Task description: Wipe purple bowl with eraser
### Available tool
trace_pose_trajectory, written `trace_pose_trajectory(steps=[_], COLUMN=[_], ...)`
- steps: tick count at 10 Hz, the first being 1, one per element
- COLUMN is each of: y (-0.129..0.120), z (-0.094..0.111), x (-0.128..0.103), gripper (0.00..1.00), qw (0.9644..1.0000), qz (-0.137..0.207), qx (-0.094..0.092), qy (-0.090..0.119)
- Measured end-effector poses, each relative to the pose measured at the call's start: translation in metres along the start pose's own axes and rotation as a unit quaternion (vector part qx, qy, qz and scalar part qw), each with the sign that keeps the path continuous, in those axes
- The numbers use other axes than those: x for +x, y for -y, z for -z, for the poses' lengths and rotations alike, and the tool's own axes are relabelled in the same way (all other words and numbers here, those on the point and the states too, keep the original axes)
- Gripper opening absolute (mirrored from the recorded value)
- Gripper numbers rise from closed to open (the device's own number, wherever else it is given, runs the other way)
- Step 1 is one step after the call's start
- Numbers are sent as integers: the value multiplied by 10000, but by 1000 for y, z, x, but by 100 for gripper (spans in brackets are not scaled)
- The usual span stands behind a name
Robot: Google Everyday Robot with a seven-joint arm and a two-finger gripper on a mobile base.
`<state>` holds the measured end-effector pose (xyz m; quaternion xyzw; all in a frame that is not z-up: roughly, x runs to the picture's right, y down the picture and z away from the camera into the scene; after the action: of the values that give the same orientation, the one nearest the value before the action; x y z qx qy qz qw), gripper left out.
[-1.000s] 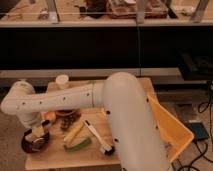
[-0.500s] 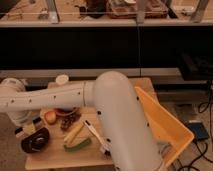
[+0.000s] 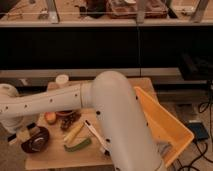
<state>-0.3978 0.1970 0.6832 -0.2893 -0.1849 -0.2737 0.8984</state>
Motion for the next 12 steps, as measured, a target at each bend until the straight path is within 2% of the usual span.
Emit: trace_pose_trajectory(steps=[3, 5, 9, 12], y=[-17, -35, -63, -58], z=[1, 1, -8, -9], x=[-6, 5, 29, 51], gripper=[0, 0, 0, 0], qw=[9999, 9999, 9994, 9985], qz=[115, 82, -127, -421], qx=[-16, -94, -293, -314], qy=[54, 46, -123, -179])
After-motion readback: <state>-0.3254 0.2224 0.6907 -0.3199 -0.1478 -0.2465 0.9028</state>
